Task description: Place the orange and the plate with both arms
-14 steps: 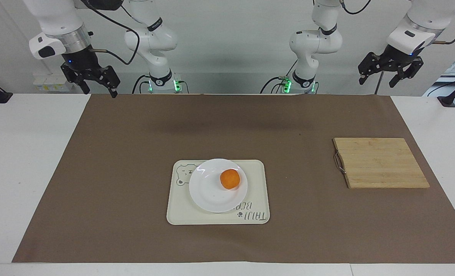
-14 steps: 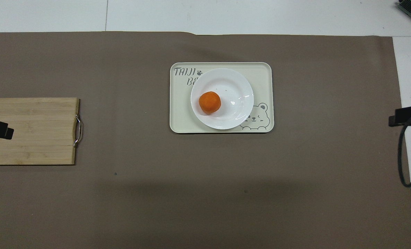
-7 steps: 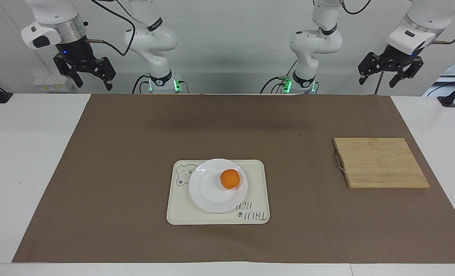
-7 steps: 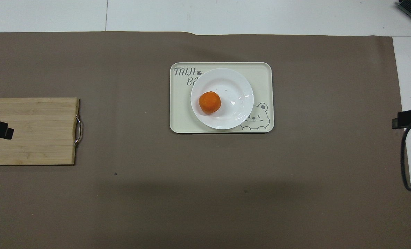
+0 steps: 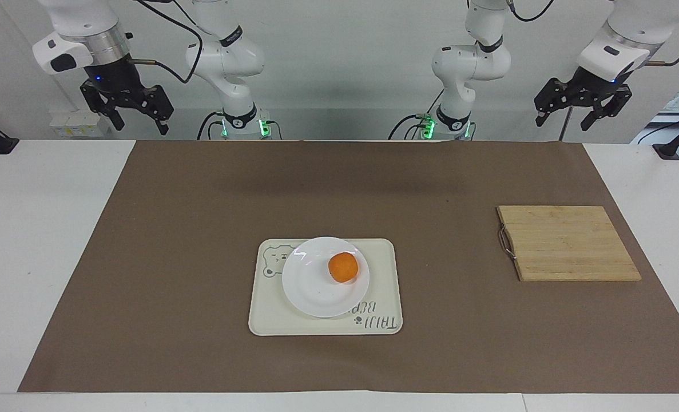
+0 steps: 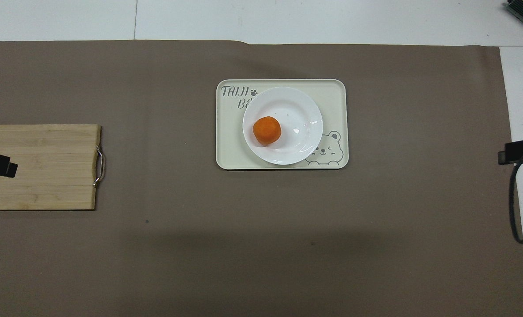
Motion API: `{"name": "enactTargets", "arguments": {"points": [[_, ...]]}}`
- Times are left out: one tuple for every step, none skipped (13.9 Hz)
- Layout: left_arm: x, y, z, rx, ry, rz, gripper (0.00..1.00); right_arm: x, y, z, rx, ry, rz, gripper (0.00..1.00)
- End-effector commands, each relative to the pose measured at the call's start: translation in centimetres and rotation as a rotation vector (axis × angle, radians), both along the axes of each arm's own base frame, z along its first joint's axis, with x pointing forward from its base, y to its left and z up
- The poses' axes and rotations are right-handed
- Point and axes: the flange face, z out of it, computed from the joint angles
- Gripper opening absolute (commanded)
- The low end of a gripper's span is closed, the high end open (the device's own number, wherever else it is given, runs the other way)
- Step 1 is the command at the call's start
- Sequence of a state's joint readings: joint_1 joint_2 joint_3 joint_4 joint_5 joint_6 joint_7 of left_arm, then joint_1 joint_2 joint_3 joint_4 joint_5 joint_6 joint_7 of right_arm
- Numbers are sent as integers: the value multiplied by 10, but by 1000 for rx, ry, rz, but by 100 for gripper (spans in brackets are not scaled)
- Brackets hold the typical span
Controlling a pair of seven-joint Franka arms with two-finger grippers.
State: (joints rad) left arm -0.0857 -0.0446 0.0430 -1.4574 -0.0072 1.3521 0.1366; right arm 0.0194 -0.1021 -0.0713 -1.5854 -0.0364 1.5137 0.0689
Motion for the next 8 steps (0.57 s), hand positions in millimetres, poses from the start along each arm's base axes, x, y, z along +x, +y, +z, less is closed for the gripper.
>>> {"name": "enactTargets", "arguments": {"points": [[-5, 3, 3, 13, -12, 13, 100, -6, -1, 1, -9, 7, 22, 100], [-5, 3, 3, 13, -12, 11, 100, -7, 0, 1, -9, 7, 25, 100], [-5, 3, 3, 13, -12, 11, 100, -7, 1, 2, -8, 7, 26, 100], [-5, 3, 3, 13, -12, 13, 100, -7, 1, 2, -8, 6, 28, 100], [-5, 3, 3, 13, -12, 11, 100, -7, 1, 1, -8, 7, 33, 100], [-5, 3, 3, 13, -12, 13, 100, -7, 1, 0, -9, 8, 54, 100], [-5, 3, 3, 13, -12, 13, 100, -7, 1, 0, -9, 9, 72, 100], [-5, 3, 3, 13, -12, 11, 100, -7, 1, 1, -9, 9, 72, 100]]}}
